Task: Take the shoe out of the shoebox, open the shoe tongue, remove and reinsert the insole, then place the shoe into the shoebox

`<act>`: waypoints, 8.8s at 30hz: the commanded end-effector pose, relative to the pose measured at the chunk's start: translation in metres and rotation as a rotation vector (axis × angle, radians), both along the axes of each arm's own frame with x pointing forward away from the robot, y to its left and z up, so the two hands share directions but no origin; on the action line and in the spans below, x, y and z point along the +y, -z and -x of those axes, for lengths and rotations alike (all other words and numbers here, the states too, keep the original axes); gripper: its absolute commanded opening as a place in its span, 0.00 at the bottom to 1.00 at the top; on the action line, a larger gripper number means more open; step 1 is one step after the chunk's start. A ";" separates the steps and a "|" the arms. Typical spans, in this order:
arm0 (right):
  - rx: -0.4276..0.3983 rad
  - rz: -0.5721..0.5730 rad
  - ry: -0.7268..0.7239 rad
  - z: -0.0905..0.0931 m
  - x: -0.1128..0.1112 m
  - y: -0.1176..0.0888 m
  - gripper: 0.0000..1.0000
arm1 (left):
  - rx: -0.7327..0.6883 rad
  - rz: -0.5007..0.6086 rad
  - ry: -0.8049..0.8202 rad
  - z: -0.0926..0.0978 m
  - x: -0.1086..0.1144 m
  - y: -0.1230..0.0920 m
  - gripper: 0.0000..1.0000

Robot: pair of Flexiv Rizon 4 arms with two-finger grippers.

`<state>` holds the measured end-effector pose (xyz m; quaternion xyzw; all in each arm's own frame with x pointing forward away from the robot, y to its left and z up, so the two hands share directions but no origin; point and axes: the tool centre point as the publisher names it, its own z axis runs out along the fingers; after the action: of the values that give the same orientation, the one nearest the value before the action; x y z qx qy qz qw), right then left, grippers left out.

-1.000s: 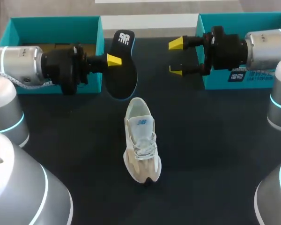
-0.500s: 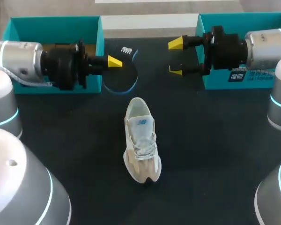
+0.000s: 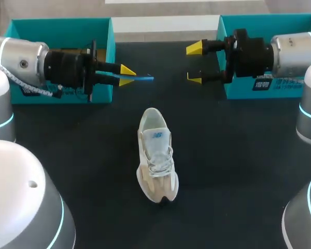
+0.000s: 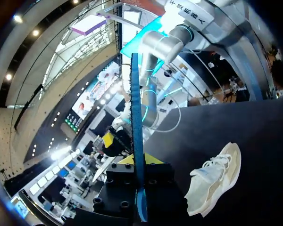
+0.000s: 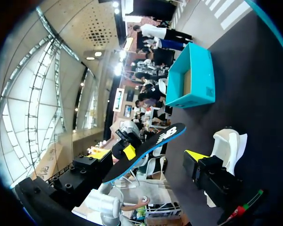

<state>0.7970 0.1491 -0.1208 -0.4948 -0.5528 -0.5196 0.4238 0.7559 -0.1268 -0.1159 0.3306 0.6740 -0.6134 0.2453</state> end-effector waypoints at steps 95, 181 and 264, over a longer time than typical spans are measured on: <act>-0.052 0.723 0.184 0.039 0.025 -0.028 1.00 | 2.272 -0.073 -0.042 -0.046 -0.010 0.072 0.00; -0.036 1.413 0.276 0.022 0.114 -0.009 1.00 | 2.262 -0.079 -0.054 -0.047 -0.012 0.072 0.00; -0.109 0.191 -0.011 0.018 0.043 0.035 1.00 | 2.262 -0.079 -0.054 -0.047 -0.012 0.072 0.00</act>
<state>0.7836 0.1931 -0.1478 -0.5197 -0.6458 -0.4567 0.3229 0.8035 -0.1387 -0.1877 -0.4216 0.5345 -0.5328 -0.5027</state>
